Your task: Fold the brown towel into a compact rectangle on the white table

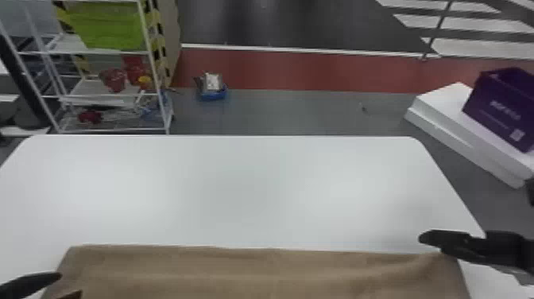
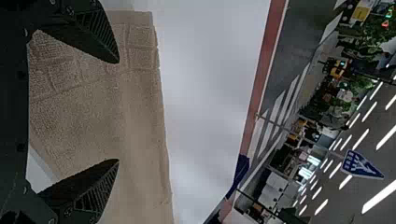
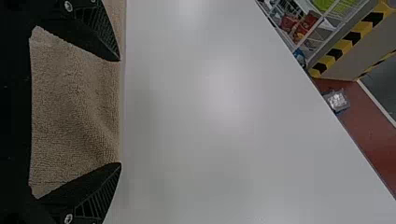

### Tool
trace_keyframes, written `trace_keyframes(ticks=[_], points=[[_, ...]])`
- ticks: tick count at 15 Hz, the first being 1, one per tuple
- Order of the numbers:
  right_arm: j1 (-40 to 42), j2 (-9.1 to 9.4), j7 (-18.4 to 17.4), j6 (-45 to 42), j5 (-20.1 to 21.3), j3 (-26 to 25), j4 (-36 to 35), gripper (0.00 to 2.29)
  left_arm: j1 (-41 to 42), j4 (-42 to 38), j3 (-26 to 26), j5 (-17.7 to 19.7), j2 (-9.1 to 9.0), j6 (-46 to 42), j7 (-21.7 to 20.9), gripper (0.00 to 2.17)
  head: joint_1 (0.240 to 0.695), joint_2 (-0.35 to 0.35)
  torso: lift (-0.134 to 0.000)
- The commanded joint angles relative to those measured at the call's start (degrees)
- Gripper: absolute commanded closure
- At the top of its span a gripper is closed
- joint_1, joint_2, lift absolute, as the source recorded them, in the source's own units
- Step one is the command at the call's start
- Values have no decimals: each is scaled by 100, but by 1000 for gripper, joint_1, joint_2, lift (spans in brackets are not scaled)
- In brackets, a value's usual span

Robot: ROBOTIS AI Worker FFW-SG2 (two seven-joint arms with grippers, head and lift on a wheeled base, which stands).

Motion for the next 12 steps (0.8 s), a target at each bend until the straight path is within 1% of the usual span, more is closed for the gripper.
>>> trace_keyframes(ticks=[1,3,4,6,7,9,12], points=[[270,-166,288,12,-6,-132,-190,103,8,0,36,2,-7,0,-3,140,695,-96,-124],[648,-324,806,12,-76,-545,-409,194,8,0,53,2,-7,0,6,140,695,-98,-124],[850,-395,913,12,-147,-747,-541,205,8,0,53,2,2,0,6,140,695,-103,-124],[1158,-526,913,-35,-156,-1116,-647,208,-18,-9,53,10,2,0,6,140,695,-123,-124],[1289,-562,913,-105,-156,-1222,-638,211,-27,-9,45,10,2,0,6,140,695,-164,-124],[1571,-562,913,-562,-85,-1292,-568,211,-36,0,36,10,2,0,6,140,695,-207,-124],[1650,-535,913,-738,-68,-1204,-453,319,-36,18,45,10,2,0,6,140,695,-249,-124]])
